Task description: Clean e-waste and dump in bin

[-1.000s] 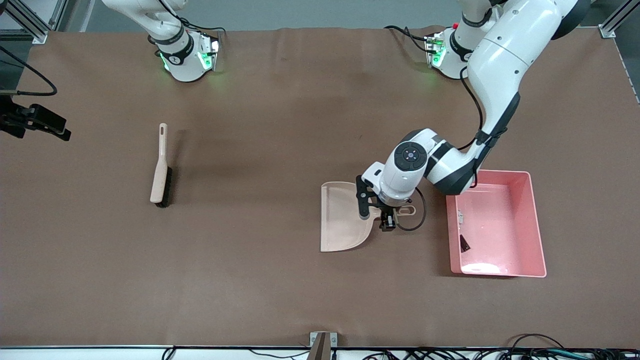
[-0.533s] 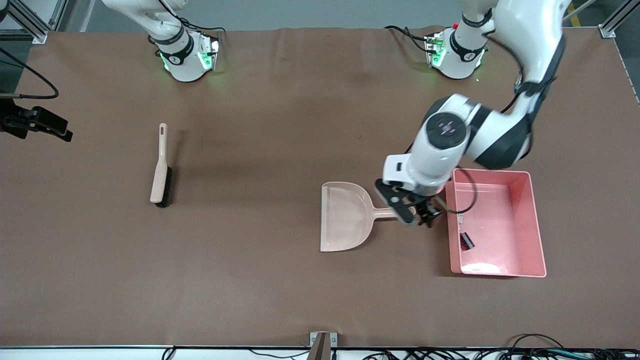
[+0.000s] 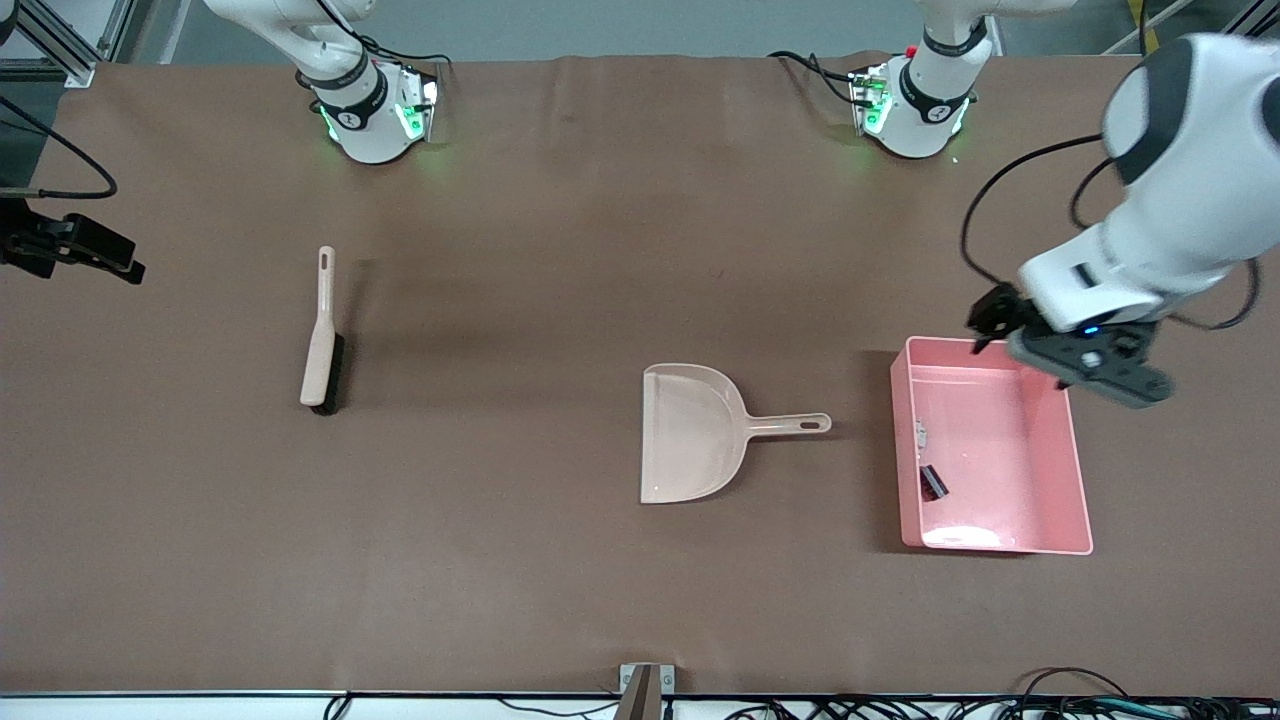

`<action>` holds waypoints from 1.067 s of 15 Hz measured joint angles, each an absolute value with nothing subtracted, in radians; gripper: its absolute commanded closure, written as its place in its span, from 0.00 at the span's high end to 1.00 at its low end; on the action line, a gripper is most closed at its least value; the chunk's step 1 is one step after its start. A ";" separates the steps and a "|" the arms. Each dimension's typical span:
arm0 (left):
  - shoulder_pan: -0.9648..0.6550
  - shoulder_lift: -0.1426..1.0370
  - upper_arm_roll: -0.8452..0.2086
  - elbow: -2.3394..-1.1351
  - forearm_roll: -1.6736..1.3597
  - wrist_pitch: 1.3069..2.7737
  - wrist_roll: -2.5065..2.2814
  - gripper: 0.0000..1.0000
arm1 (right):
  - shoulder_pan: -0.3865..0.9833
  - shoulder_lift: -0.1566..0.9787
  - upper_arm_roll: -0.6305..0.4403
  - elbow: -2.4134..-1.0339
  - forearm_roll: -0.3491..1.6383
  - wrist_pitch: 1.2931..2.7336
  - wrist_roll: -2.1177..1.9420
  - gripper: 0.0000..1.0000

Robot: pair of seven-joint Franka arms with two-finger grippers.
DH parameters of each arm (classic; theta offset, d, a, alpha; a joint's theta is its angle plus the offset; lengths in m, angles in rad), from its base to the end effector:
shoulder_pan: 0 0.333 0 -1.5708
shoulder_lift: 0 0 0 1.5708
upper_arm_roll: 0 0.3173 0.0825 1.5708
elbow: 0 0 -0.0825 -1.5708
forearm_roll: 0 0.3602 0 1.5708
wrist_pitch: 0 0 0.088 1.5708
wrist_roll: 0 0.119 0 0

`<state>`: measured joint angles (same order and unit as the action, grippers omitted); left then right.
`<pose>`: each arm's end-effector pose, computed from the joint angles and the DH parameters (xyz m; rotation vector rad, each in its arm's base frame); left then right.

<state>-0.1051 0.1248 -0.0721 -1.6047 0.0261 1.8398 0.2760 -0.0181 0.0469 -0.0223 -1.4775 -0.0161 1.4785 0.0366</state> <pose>0.5821 -0.0995 0.5537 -3.0337 0.7066 -0.1710 0.5352 -0.0234 0.6223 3.1214 -0.1220 -0.0717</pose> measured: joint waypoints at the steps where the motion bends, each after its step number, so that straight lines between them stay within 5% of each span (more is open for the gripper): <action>1: -0.105 0.105 -0.050 -1.605 0.022 1.825 0.276 1.00 | -0.018 0.047 -0.022 -1.478 -0.016 1.479 0.037 1.00; 8: -0.105 -0.024 0.029 -1.615 0.018 1.628 0.098 1.00 | -0.018 0.047 -0.021 -1.478 -0.016 1.478 0.037 1.00; 16: -0.118 -0.084 0.023 -1.665 0.018 1.597 -0.075 1.00 | -0.018 0.047 -0.022 -1.478 -0.016 1.479 0.037 1.00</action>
